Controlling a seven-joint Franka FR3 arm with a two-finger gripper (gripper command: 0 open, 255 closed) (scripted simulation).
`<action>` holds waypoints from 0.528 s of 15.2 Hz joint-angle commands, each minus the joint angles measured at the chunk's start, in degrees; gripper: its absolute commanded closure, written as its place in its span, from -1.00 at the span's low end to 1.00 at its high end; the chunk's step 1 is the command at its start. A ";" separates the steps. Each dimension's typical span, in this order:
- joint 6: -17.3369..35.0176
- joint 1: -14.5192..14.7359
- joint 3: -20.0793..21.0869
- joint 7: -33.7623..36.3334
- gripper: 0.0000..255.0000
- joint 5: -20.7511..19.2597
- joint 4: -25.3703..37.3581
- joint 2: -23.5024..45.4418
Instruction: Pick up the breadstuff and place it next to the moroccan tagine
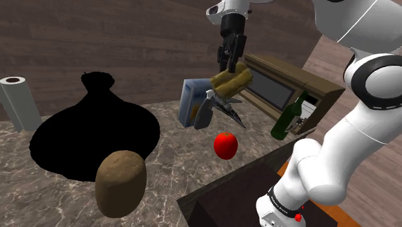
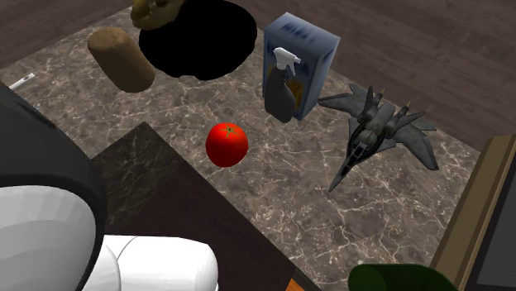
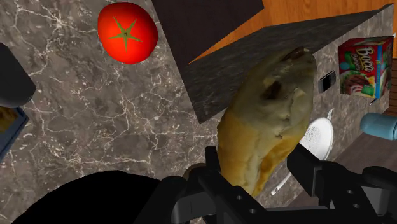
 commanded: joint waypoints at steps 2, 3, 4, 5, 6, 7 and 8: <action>1.54 1.65 1.96 3.88 1.00 2.10 1.85 2.01; 2.10 2.21 2.61 5.13 1.00 2.73 2.47 2.70; 2.63 2.77 3.25 6.37 1.00 3.34 3.17 3.46; 3.14 3.33 3.87 7.58 1.00 3.94 3.96 4.27; 3.63 3.88 4.48 8.78 1.00 4.52 4.84 5.15; 4.02 4.36 4.96 9.78 1.00 5.00 5.65 5.94; 4.88 4.44 5.03 9.48 1.00 4.73 4.34 5.51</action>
